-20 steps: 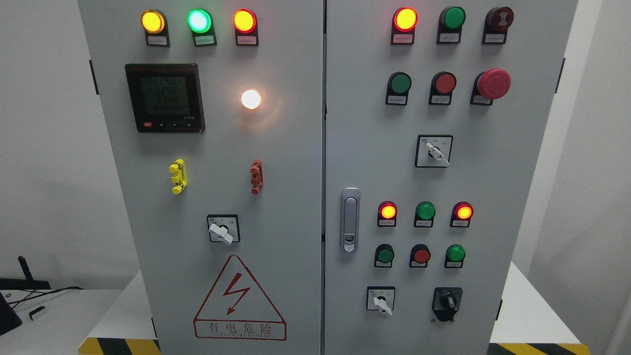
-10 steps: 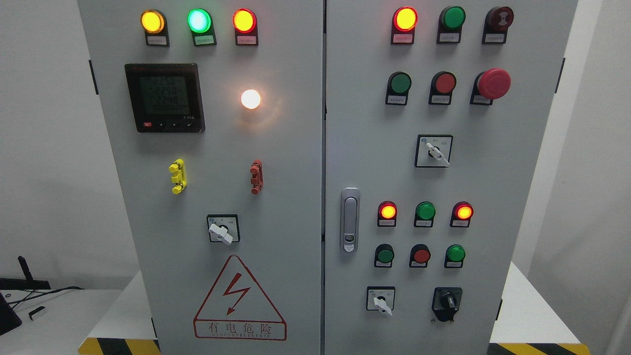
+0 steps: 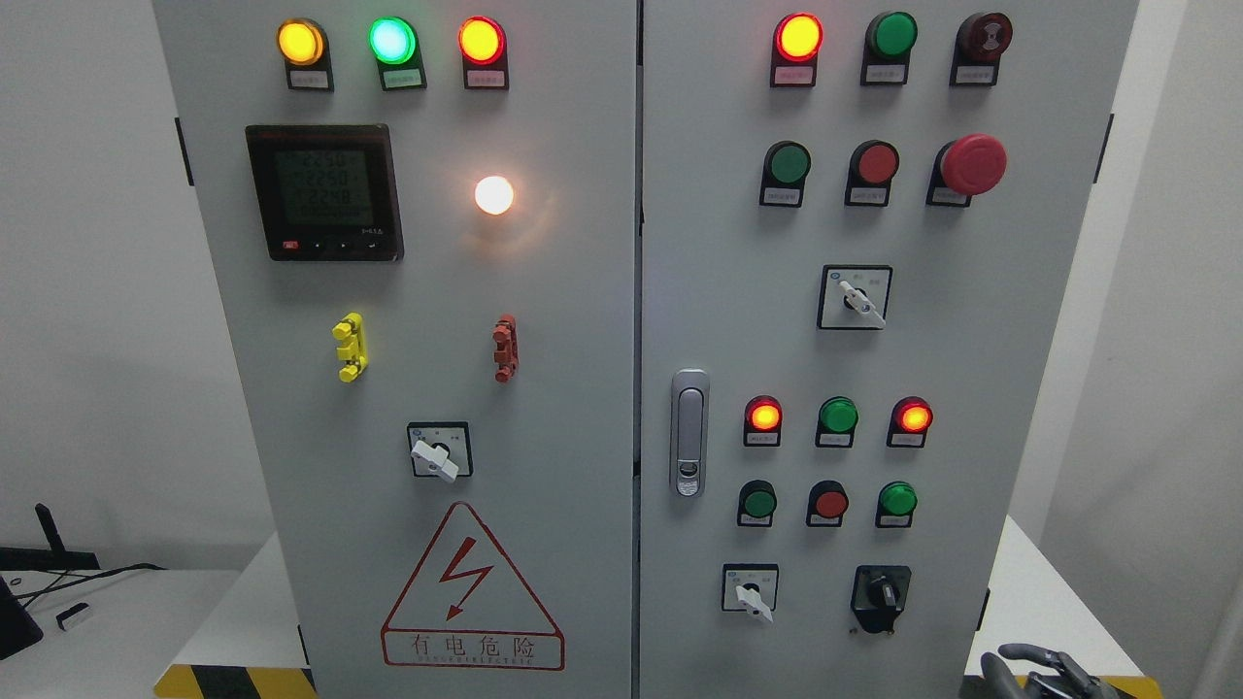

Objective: Trip black knob to open circuit
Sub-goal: 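Reach the right hand up toward the black rotary knob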

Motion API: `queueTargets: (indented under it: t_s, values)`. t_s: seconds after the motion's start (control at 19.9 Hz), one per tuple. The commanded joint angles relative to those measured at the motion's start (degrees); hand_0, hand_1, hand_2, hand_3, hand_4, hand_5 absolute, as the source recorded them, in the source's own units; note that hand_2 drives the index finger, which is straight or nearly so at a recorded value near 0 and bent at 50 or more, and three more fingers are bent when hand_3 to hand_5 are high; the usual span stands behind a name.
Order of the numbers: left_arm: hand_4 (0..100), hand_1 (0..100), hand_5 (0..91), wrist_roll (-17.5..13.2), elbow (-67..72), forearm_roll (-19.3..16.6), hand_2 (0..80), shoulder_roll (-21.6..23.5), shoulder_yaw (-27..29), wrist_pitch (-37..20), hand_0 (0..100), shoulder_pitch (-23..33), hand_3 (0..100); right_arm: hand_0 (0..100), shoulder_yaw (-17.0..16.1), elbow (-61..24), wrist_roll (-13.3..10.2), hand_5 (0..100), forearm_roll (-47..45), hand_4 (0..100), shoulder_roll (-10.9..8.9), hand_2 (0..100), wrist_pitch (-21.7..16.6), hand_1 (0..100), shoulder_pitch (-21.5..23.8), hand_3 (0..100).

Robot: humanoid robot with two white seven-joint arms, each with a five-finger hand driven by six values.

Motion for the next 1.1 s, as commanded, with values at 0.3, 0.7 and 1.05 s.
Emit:
queueTargets:
  t_s: [0.3, 0.7, 1.05]
  values:
    - [0, 39, 0.0, 0.04, 0.00, -1.76, 0.0, 0.02, 0.00, 0.02, 12, 0.00, 0, 24, 7.92, 3.82, -2.12, 93, 0.19, 99, 0.52, 48, -0.40, 77, -3.16, 100]
    - [0, 39, 0.0, 0.04, 0.00, -1.76, 0.0, 0.02, 0.00, 0.02, 12, 0.00, 0, 25, 9.15, 3.55, -2.56, 93, 0.28, 99, 0.61, 49, -0.49, 80, -3.25, 100]
    - [0, 39, 0.0, 0.04, 0.00, -1.76, 0.0, 0.02, 0.00, 0.02, 12, 0.00, 0, 27, 9.15, 3.91, -2.56, 93, 0.72, 99, 0.70, 49, -0.58, 81, -3.68, 100]
